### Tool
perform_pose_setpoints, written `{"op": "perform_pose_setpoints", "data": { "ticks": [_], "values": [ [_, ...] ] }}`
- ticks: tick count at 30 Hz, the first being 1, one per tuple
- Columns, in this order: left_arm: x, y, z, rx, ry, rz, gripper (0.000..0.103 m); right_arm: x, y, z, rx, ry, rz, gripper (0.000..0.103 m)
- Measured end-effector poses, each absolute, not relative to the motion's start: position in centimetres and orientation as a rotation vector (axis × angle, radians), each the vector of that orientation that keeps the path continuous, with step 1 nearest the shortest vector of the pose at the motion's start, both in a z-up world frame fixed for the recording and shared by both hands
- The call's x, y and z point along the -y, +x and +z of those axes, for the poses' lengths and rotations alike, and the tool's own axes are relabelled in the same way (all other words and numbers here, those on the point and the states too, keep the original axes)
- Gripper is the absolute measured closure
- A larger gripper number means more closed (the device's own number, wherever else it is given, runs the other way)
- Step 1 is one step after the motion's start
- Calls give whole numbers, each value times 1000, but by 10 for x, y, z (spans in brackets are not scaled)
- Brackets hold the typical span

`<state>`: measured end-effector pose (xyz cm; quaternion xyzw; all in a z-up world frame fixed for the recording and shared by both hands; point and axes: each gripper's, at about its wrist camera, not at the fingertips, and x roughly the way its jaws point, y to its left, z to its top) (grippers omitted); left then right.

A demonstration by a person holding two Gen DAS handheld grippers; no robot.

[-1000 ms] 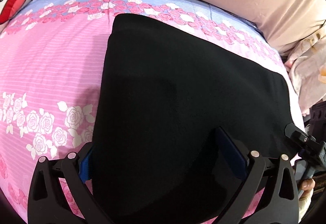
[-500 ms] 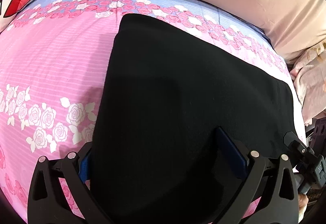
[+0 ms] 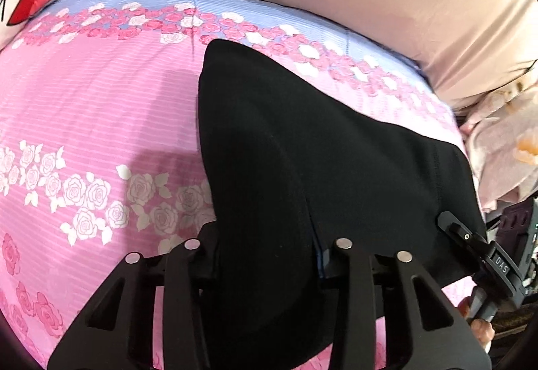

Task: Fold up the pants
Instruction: 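Lift the folded pants off the sheet with both grippers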

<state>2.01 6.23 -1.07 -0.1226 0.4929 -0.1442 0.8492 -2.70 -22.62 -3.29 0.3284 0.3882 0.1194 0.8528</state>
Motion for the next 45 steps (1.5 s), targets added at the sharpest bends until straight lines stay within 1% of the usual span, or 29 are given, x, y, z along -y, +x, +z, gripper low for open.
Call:
{"op": "perform_pose_setpoints", "data": {
  "ticks": [6,9,10,11,12,13,14,16,17,18,19,20,21,22,23,26,31,39,45],
  "values": [
    [-75,-12,10,-1079,-310,-421,68,224,-61,-14,-832,715,291,64],
    [-74,-27,-7,-1140,-286,-406,64,222,-81,-21,-865,717,284,62],
    [-73,-27,-12,-1151,-273,-390,60,223,-83,-27,-881,717,274,60],
    [-71,-27,-24,-1162,-264,-362,50,224,-85,-38,-901,725,255,55],
    [-72,-27,-29,-1161,-277,-339,43,227,-86,-45,-907,743,245,53],
    [-74,-26,-33,-1159,-295,-320,29,231,-86,-53,-905,779,239,44],
    [-77,-25,-38,-1167,-328,-305,19,234,-86,-57,-904,804,236,42],
    [-77,-26,-38,-1143,-344,-330,12,238,-88,-60,-878,829,247,41],
    [-72,-27,-37,-1131,-317,-328,12,236,-88,-60,-875,814,251,40],
    [-69,-28,-38,-1117,-295,-323,12,235,-89,-59,-871,796,252,39],
    [-64,-29,-38,-1094,-260,-315,16,232,-89,-59,-864,774,246,39],
    [-61,-30,-37,-1079,-244,-318,34,230,-89,-58,-861,758,242,40],
    [-60,-31,-34,-1075,-255,-335,39,226,-88,-57,-860,730,232,46],
    [-63,-33,-28,-1065,-277,-336,57,225,-88,-56,-857,724,229,56],
    [-66,-34,-22,-1057,-291,-353,66,224,-90,-52,-846,735,241,61],
    [-70,-37,-8,-1040,-305,-398,70,219,-97,-34,-812,712,271,64],
    [-62,-63,32,-950,-233,-467,70,205,-116,9,-745,614,315,64],
    [-64,-107,109,-704,-149,-543,70,198,-154,82,-564,505,351,64],
    [-65,-117,156,-541,-126,-567,70,199,-167,134,-417,420,372,64]
  ]
}}
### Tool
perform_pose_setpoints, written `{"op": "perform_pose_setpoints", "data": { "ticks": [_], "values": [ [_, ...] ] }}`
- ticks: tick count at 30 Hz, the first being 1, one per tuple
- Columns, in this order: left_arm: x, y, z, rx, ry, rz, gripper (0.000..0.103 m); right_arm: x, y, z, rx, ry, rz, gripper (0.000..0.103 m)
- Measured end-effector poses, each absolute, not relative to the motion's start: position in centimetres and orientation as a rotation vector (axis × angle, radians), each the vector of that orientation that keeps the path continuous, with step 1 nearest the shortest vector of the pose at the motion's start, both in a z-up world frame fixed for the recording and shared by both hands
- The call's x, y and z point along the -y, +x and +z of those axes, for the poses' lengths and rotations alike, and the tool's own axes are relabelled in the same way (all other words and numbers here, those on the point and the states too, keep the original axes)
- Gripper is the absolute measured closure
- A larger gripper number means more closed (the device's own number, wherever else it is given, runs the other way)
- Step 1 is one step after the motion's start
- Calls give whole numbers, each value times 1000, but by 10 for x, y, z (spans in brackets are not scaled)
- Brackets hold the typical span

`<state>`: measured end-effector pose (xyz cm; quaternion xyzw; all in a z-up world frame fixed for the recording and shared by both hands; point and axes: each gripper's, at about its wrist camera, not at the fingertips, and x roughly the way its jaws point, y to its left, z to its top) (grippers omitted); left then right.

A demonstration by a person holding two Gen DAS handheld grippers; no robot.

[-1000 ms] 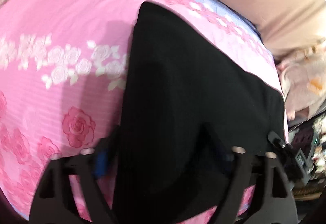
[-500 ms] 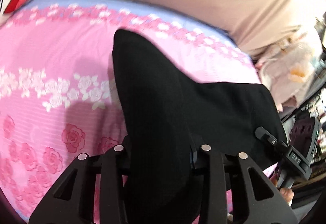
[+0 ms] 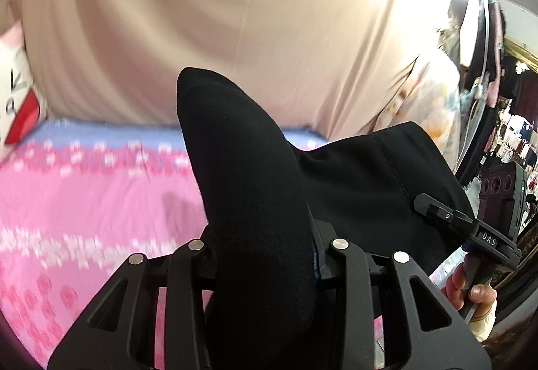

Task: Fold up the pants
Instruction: 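Lift the folded pants off the sheet with both grippers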

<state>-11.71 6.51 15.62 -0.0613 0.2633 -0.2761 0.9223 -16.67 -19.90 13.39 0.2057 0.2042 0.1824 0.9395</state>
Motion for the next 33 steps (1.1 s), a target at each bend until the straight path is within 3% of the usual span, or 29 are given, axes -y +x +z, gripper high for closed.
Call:
{"op": "perform_pose_setpoints", "data": {
  "ticks": [11,18,26,33],
  "values": [
    [-69,-105,230,-234,-109,-541,69,194,-142,221,-153,286,410,64],
    [-61,-60,253,-123,-115,-502,68,206,-85,245,-80,280,426,64],
    [-43,28,231,-132,-105,-405,68,224,1,225,-112,318,418,64],
    [-29,119,170,-253,-96,-347,67,252,103,149,-268,450,387,64]
  ]
}}
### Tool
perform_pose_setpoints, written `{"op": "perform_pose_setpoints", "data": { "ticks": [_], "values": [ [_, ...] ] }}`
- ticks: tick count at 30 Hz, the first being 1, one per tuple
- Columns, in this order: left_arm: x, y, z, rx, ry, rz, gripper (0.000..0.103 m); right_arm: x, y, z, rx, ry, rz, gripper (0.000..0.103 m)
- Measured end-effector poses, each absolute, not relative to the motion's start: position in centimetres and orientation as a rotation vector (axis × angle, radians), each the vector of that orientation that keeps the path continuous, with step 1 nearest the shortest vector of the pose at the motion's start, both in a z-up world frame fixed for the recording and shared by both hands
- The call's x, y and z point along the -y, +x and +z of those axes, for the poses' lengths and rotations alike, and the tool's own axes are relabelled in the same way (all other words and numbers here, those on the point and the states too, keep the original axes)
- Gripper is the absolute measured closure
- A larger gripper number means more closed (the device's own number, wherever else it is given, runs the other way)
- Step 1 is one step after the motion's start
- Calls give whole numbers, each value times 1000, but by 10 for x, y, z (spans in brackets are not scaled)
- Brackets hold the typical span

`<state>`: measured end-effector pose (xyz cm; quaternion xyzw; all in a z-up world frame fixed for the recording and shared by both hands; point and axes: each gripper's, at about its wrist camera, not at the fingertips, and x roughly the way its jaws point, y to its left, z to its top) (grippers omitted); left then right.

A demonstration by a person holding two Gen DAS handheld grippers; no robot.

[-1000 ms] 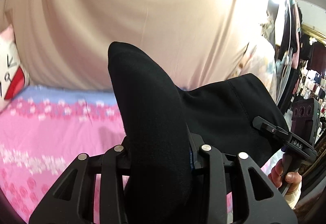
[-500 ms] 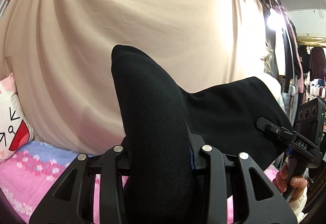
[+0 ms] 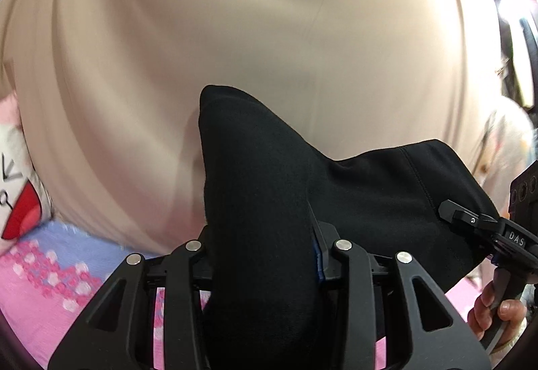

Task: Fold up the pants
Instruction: 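Lift the folded pants off the sheet with both grippers, then lower the pants onto the sheet by the pillow with both grippers, release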

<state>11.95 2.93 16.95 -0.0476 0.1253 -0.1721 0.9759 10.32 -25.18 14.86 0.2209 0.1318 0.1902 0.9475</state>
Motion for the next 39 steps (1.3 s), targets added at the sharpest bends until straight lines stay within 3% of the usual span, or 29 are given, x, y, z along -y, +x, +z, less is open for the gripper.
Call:
{"op": "perform_pose_setpoints", "data": {
  "ticks": [13,15,19,22,23,26,30,35,36,37,39],
  "values": [
    [-28,234,-4,-698,-98,-272,65,269,212,-35,-738,581,275,61],
    [-28,237,-22,-721,-98,-242,56,273,217,-57,-795,605,232,49],
    [-44,234,-21,-743,-128,-105,13,295,213,-62,-822,701,214,37],
    [-69,211,1,-711,-87,-46,12,318,190,-51,-785,741,145,36],
    [-76,203,15,-687,-76,-21,12,324,175,-35,-716,711,75,37],
    [-79,191,57,-595,-73,-15,12,308,157,24,-574,538,60,72],
    [-43,204,86,-524,-89,-110,5,257,195,66,-562,367,181,81],
    [0,270,33,-703,-12,-73,5,237,268,17,-745,350,199,82],
    [2,279,19,-727,13,-27,5,244,278,1,-775,342,152,85],
    [4,290,3,-762,53,18,5,252,285,-12,-798,356,131,99],
    [1,302,-23,-825,48,24,5,278,293,-32,-803,472,146,103]
  ]
}}
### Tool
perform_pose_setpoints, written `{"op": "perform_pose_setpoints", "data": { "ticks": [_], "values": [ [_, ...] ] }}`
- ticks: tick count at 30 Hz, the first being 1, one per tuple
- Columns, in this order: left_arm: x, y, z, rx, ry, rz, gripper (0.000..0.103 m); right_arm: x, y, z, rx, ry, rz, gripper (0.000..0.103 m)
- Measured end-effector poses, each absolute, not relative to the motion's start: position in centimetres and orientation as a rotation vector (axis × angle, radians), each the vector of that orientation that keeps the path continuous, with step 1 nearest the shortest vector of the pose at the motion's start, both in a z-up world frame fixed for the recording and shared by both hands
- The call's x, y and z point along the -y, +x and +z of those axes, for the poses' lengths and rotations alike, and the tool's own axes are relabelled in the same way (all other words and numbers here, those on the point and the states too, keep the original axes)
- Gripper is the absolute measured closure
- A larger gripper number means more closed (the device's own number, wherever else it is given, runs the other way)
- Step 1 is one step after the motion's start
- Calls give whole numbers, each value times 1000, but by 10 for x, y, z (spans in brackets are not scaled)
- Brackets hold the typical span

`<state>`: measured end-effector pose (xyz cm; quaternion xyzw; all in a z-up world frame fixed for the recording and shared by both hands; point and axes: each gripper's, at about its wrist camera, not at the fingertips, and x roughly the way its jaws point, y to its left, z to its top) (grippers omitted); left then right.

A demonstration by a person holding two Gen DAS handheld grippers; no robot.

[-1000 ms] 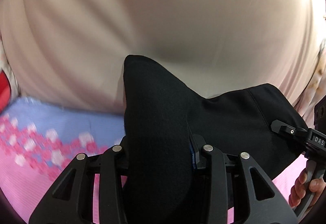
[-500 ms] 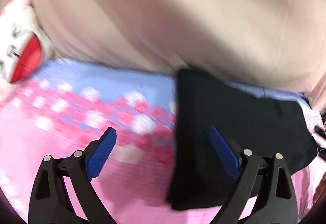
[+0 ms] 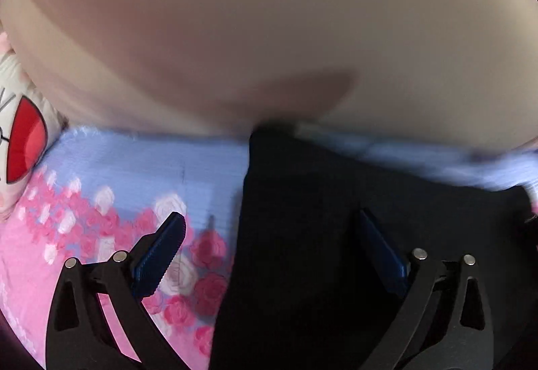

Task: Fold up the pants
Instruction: 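Lower the pants onto the sheet by the pillow with both grippers, release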

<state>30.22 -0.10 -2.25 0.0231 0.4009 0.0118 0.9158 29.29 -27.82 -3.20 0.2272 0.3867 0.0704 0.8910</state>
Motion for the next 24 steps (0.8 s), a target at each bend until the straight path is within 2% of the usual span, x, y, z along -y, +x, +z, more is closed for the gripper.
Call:
{"op": "perform_pose_setpoints", "data": {
  "ticks": [2,7,8,12,13,15,17,20,24],
  "values": [
    [-8,301,-21,-808,-26,20,5,297,292,-42,-794,579,224,103],
    [4,287,-12,-767,66,44,5,290,274,-28,-763,558,204,103],
    [5,275,-5,-740,93,41,5,281,261,-16,-746,515,201,92],
    [5,231,12,-715,150,26,5,247,220,8,-752,367,218,92],
    [5,225,11,-729,148,20,5,243,213,5,-770,352,216,92],
    [7,218,4,-775,146,7,5,240,213,-8,-807,311,174,103],
    [11,216,-3,-794,152,-11,5,246,213,-14,-798,339,169,103],
    [12,205,-4,-789,170,-4,5,245,192,11,-756,350,166,93],
    [5,199,-2,-804,142,-12,5,225,164,26,-718,293,154,93]
  ]
}}
